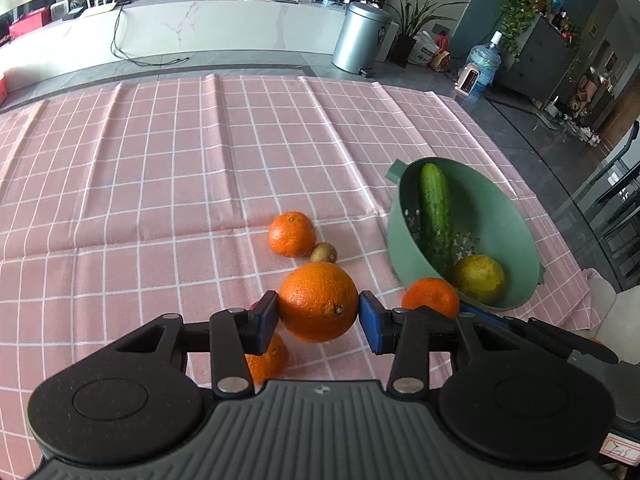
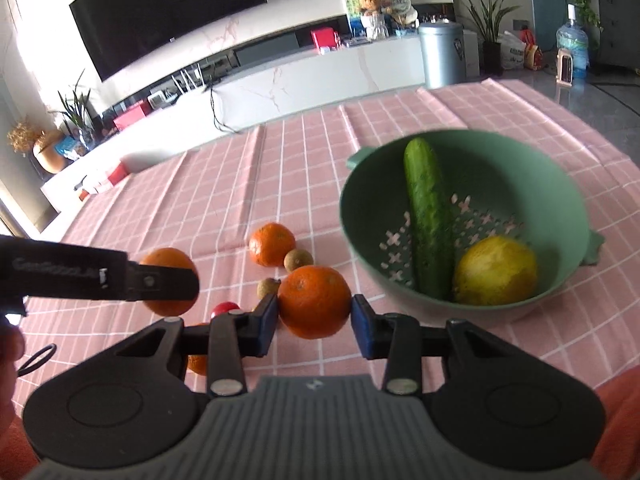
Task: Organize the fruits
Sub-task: 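Carry both oranges into the colander and open both grippers, then withdraw both grippers from the colander back toward the remaining fruit, then grasp an orange with the left gripper while the right gripper grasps a brown kiwi, then carry the orange and kiwi over the colander and lower them in with both grippers, then open both grippers and withdraw them from the colander toward the remaining fruit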
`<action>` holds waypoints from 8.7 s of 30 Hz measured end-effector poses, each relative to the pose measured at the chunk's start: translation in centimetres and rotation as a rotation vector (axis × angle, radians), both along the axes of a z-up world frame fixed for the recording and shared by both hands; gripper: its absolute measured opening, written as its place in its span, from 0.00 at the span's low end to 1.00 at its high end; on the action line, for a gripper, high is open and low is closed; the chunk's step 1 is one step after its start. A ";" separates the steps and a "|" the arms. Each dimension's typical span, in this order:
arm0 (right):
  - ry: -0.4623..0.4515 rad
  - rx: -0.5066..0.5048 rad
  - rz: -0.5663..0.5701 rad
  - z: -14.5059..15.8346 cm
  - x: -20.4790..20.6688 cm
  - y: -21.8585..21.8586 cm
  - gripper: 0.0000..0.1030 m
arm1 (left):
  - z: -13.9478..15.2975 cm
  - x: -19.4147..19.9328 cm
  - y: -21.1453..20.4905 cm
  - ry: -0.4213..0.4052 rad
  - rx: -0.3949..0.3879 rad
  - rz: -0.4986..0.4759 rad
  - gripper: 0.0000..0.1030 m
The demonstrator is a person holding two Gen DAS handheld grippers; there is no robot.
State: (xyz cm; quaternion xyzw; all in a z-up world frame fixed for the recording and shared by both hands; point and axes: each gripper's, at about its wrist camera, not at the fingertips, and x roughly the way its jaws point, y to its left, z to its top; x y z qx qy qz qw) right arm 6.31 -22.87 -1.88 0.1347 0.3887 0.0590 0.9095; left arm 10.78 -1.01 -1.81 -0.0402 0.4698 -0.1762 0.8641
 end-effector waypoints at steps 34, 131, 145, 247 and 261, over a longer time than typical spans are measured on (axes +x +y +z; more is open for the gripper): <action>0.009 -0.291 0.145 -1.4 6.2 -12.9 0.35 | -3.5 7.4 -18.1 0.080 0.049 -0.305 0.48; 0.071 -0.182 0.263 -4.2 2.4 5.1 0.37 | -7.5 2.0 4.2 0.202 -0.025 -0.027 0.48; 0.060 -0.172 0.295 -5.1 5.2 7.0 0.29 | -6.1 2.7 7.4 0.138 -0.126 0.104 0.48; 0.033 -0.269 0.287 -0.4 7.3 -12.3 0.20 | -0.7 6.9 -12.5 0.026 -0.016 -0.126 0.55; 0.078 -0.285 0.228 -1.1 10.1 -11.9 0.20 | -0.2 5.3 -7.3 0.009 0.028 -0.057 0.56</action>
